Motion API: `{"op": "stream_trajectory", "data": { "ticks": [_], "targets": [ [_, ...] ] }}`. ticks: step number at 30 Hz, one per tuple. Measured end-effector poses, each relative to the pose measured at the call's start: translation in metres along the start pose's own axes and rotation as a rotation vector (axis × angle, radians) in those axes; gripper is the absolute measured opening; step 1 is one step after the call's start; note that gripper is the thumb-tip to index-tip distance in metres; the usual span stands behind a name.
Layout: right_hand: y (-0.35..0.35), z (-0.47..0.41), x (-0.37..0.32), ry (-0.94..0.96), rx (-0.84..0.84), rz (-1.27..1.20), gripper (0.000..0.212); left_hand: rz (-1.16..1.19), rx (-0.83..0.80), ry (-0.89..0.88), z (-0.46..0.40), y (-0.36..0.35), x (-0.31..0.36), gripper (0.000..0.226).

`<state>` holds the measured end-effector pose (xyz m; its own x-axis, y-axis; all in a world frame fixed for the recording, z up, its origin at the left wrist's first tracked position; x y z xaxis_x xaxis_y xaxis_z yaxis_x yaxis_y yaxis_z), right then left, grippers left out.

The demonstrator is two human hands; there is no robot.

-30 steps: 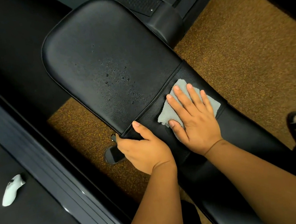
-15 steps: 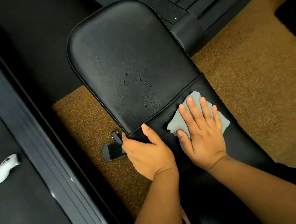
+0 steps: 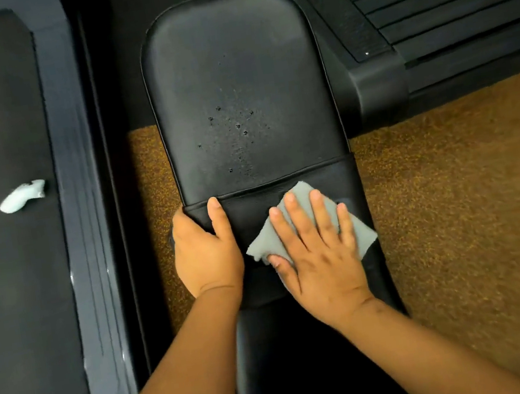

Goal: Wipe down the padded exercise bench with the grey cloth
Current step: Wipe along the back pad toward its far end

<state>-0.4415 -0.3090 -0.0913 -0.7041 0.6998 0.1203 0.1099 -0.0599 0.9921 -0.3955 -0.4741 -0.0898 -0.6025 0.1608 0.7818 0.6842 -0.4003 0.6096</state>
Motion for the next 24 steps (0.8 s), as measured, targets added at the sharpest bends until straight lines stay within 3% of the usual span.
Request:
{"op": "stream_trajectory", "data": {
  "ticks": [3, 9, 12, 20, 24],
  "targets": [
    [0.006, -0.032, 0.024, 0.053, 0.044, 0.009, 0.063, 0.014, 0.004, -0.011, 0.001, 0.000, -0.002, 0.059],
    [0.016, -0.110, 0.035, -0.114, 0.045, -0.021, 0.062, 0.035, 0.015, -0.017, 0.001, 0.000, -0.003, 0.055],
    [0.014, -0.092, 0.028, -0.115, 0.043, -0.009, 0.061, 0.039, 0.018, -0.013, 0.001, 0.000, -0.002, 0.054],
    [0.001, 0.003, 0.025, 0.124, 0.012, 0.007, 0.064, 0.039, 0.015, -0.014, 0.001, -0.001, 0.000, 0.063],
    [0.006, -0.050, 0.045, -0.020, 0.024, -0.026, 0.064, 0.029, 0.023, -0.010, 0.001, -0.001, -0.002, 0.067]
  ]
}}
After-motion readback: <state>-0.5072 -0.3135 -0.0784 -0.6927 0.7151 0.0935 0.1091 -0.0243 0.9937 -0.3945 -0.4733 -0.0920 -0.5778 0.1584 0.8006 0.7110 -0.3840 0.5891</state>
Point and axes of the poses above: each hand's wrist, its own z-axis away from the middle knuckle, its own y-axis out of the back of the hand, x = y × z, the point moved 4 cm from there along -z, towards the middle knuckle, and after that the axes turned 12 degrees about z, right-handed, at the moved point
